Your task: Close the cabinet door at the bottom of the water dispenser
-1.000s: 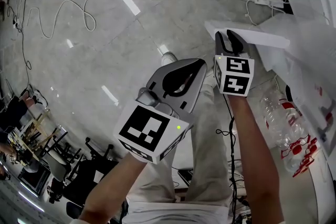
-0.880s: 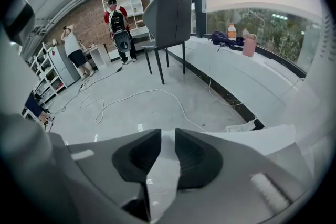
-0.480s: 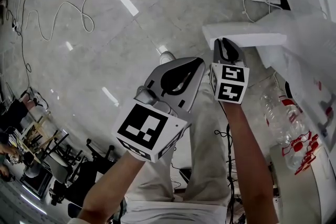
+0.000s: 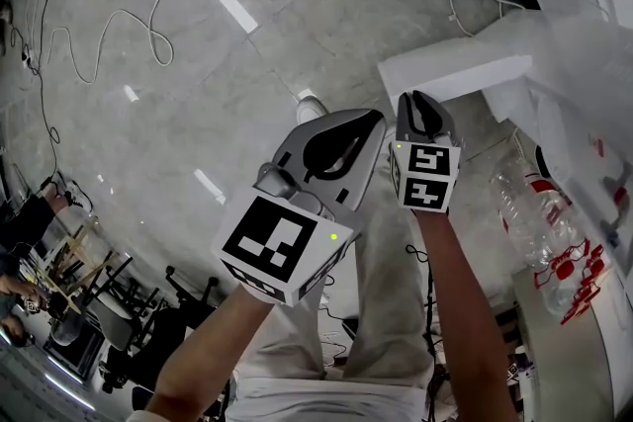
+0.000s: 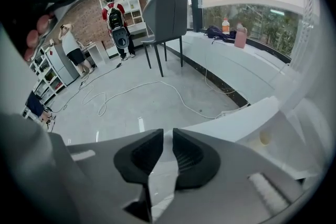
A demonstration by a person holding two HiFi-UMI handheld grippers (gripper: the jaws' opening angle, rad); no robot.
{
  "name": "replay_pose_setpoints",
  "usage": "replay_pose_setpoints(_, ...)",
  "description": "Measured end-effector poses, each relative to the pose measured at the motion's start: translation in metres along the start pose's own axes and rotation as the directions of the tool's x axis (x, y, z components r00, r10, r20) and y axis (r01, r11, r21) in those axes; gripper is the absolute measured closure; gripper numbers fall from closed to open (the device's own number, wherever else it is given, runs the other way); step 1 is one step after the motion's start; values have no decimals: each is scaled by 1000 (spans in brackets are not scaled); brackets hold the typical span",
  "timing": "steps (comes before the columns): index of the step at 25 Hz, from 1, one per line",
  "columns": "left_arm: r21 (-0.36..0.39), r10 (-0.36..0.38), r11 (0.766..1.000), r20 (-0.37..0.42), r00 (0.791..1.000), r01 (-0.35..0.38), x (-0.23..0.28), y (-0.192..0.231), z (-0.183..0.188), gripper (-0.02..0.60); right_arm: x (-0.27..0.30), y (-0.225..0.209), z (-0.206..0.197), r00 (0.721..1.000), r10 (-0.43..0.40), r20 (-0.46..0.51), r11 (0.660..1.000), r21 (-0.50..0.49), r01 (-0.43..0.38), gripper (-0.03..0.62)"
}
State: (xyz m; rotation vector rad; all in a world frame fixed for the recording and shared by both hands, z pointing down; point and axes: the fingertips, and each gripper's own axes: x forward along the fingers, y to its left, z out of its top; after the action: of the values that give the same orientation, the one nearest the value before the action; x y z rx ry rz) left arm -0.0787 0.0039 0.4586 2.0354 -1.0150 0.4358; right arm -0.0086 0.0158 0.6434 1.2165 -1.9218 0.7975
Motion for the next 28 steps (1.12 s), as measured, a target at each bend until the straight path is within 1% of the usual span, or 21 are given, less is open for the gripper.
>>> replay_pose_setpoints(3,-5,-1,1000,-11,1000,1,1,-3,-2,575,-6,-1,-8,1000,-2,-7,1000,8,2,530)
replay_pose_setpoints(11,22,-14,1000,-14,1000,14,7,-12,-2,575,-20,-7,-32,999,-10,-33,1000,26,11,536)
replay_pose_setpoints(28,67,-55,996,-43,998,58,21,-41,-5,575,-57,-35,-84,993,-75,-88,992,96,84,545)
